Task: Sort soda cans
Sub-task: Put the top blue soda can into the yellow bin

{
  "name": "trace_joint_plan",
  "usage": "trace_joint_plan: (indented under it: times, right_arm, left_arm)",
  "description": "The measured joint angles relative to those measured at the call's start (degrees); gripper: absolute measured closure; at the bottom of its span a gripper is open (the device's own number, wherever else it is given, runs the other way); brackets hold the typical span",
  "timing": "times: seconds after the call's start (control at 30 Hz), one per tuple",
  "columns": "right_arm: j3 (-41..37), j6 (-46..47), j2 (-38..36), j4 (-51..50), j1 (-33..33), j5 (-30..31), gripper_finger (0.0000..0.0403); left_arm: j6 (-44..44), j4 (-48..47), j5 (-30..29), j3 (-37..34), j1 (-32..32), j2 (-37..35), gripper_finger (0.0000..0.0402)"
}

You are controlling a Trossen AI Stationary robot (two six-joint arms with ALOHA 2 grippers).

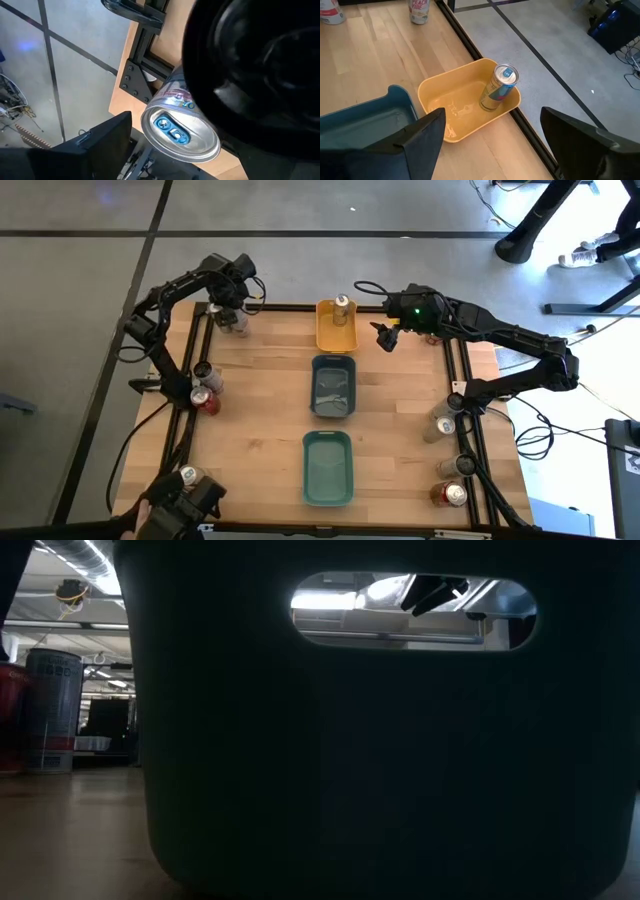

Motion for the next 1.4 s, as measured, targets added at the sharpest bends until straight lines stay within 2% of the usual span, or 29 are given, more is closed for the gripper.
trace_joint_plan:
  times: [0.6, 0.8, 0.93, 1.1, 1.23, 1.4]
  right_arm:
    - [0.0, 0.0, -0.01, 0.02, 0.0, -1.02, 0.0078]
    - [0.0, -0.96, 0.0, 0.26, 0.0, -1.02, 0.0078]
    - [0.0, -1.01, -0.01, 0.46, 0.0, -1.03, 0.0078]
    - [0.0, -1.29, 0.01, 0.84, 0.0, -1.03, 0.0078]
    - [0.0, -1.44, 0.01, 1.99, 0.0, -1.04, 0.0078]
    - [0.0, -1.47, 0.0, 1.99, 0.0, -1.2, 0.0078]
  left_arm:
    - [0.98, -3.95, -0.28, 0.0, -1.48, 0.0, 0.0084]
    - [-0.15, -3.69, 1.47, 0.02, -1.99, -0.02, 0.0084]
    - [-3.03, -4.29, -2.13, 0.17, -2.13, -0.02, 0.0084]
    - [-5.88, -4.67, -3.29, 1.33, -3.48, -0.21, 0.0084]
    - [-7.65, -4.02, -7.6, 1.84, -2.89, -0.22, 0.0084]
    - [-9.24, -4.19, -6.71, 1.84, -0.27, -0.24, 0.0084]
